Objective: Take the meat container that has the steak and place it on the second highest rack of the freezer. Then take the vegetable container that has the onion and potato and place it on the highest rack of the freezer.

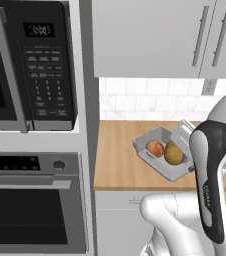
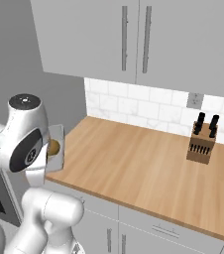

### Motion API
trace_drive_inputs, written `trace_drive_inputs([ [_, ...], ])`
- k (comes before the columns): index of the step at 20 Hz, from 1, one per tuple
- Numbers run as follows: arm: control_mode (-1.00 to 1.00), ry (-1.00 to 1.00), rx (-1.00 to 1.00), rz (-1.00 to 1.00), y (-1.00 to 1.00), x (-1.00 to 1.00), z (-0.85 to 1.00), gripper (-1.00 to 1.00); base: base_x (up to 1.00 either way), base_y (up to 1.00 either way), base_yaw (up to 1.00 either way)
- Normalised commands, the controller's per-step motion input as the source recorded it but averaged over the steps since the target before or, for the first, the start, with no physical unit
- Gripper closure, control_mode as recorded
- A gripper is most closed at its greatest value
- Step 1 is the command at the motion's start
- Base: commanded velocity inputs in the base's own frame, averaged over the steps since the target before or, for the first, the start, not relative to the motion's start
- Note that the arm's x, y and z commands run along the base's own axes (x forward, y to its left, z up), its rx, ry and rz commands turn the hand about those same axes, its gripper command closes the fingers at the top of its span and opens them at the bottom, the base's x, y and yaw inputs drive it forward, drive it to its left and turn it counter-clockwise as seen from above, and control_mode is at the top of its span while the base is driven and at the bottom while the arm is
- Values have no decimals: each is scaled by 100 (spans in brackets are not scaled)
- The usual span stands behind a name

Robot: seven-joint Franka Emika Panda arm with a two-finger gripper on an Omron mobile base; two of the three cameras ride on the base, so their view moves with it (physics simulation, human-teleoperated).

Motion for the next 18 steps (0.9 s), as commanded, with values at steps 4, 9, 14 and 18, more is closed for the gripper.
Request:
trace_drive_inputs([
  [4,-100,-3,0,0,0,-87,0,100,0,0,0],
  [9,100,0,0,0,0,0,0,100,-100,3,-1],
  [14,100,0,0,0,0,0,0,100,-89,62,45],
  [18,100,0,0,0,0,0,0,100,-43,97,71],
])
